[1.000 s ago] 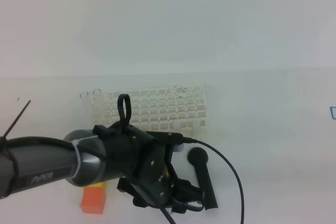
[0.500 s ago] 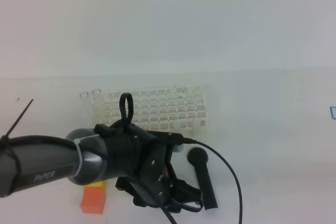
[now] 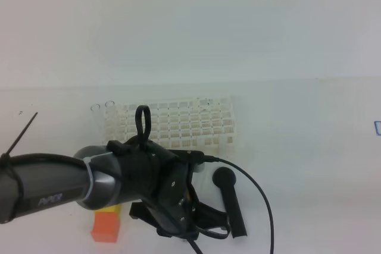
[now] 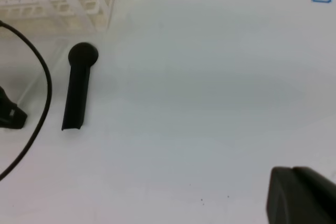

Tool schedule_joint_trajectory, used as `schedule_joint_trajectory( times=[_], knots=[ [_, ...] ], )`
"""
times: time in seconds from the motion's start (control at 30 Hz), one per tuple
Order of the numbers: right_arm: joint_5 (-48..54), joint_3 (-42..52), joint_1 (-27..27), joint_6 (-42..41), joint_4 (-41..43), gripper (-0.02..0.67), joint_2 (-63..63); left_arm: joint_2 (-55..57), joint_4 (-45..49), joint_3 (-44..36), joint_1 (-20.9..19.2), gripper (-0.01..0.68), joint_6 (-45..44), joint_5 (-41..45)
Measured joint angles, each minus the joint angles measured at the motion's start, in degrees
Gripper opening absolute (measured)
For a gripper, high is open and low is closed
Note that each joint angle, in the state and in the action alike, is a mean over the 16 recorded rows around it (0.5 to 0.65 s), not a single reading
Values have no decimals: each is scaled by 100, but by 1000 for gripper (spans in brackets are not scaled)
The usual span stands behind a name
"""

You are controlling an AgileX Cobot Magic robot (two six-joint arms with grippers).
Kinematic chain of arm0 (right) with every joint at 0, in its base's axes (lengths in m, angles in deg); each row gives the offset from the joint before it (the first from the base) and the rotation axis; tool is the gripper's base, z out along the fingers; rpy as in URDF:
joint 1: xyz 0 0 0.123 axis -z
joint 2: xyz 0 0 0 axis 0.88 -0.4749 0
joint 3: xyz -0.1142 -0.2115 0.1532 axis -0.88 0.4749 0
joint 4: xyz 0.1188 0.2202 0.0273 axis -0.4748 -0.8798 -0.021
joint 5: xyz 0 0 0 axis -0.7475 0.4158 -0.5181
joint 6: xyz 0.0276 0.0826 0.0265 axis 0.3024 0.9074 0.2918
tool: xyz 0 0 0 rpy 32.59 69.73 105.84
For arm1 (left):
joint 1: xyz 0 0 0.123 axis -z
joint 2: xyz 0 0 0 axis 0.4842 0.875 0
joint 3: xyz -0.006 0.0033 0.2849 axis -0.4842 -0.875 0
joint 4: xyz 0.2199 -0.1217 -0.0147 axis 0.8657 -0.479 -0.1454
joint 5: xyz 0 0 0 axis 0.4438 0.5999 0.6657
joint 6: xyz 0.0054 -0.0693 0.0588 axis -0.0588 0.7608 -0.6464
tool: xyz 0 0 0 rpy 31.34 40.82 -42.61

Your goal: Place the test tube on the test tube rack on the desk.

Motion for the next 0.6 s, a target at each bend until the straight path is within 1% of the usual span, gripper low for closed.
schedule_joint_trajectory(
  times=[0.3,0.6],
  knots=[
    [5,0,0,0,-14,-1,0,-533,-10,0,0,110,159,133],
    [6,0,0,-51,-46,-1,0,-1830,19,-11,0,109,123,272]
  ],
)
